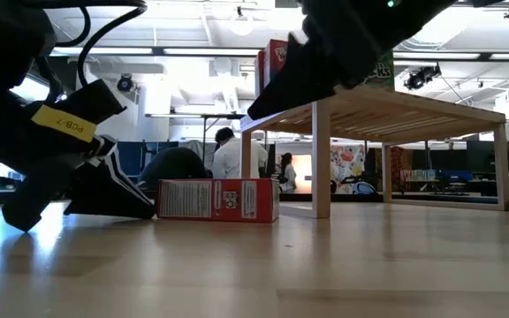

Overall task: Stack cereal on shelf
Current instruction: Put the red cereal box on the shelf aligned with the other red cereal boxes

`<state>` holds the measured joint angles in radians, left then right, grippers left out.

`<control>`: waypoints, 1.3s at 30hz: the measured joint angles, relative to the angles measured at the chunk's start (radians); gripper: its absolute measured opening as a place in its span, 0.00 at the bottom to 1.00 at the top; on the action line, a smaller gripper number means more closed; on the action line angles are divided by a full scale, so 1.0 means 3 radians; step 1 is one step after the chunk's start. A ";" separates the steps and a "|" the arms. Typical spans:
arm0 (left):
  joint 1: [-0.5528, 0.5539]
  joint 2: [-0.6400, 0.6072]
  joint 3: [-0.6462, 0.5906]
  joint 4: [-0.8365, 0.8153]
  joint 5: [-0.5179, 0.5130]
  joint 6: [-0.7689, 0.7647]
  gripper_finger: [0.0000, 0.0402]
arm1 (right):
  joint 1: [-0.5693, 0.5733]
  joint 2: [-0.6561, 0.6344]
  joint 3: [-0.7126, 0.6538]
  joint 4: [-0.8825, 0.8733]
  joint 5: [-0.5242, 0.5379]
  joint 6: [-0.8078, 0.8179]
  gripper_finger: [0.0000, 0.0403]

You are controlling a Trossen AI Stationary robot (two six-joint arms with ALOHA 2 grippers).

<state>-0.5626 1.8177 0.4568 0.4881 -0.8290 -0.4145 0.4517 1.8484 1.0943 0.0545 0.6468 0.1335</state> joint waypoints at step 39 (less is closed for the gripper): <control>-0.0394 -0.0270 -0.0013 -0.0240 0.0018 -0.0340 0.27 | -0.0337 0.1753 0.2906 -0.3348 -0.0037 -0.0350 0.00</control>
<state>-0.6807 1.7367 0.4530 0.4160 -0.8234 -0.5163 0.3507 2.3742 1.9659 -0.9498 0.6356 0.0285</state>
